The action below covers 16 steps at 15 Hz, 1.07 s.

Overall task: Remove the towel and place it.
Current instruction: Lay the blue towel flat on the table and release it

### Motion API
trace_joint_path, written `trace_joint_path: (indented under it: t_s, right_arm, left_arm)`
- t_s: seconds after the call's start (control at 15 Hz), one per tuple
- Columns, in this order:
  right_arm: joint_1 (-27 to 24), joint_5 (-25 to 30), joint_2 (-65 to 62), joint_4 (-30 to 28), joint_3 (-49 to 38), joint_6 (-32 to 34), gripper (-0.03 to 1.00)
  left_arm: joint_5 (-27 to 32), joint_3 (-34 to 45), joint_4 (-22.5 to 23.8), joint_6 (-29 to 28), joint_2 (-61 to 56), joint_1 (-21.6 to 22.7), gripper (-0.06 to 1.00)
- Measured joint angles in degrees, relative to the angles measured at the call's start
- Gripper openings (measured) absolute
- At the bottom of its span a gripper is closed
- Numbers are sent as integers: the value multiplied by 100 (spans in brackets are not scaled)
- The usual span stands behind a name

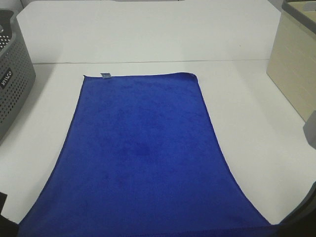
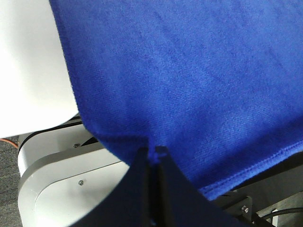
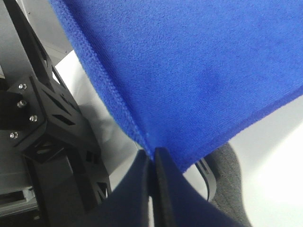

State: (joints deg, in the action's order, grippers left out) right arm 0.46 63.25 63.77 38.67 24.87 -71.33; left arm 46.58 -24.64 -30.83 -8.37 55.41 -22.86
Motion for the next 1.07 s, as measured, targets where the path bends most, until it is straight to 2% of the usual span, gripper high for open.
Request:
trace_joint_path:
  t_s: [0.13,0.4,0.53,0.73,1.07]
  right_arm:
    - [-6,-17,-74,0,-138,-166,2]
    - [-6,34,-241,-178,-160,-264,2]
    - [-6,63,-269,-269,-160,-441,2]
    - [-11,332,-269,-304,-160,-710,2]
    - [-11,481,-269,-258,-160,-905,2]
  left_arm:
    - [11,80,17,-138,0,-178,0]
    - [-160,533,-109,-831,0,-1197,0]
    - [-264,561,-80,-1186,0,-1536,0]
    - [-292,561,126,-1730,0,-1662,0]
    - [-286,561,229,-1874,0,-1662,0]
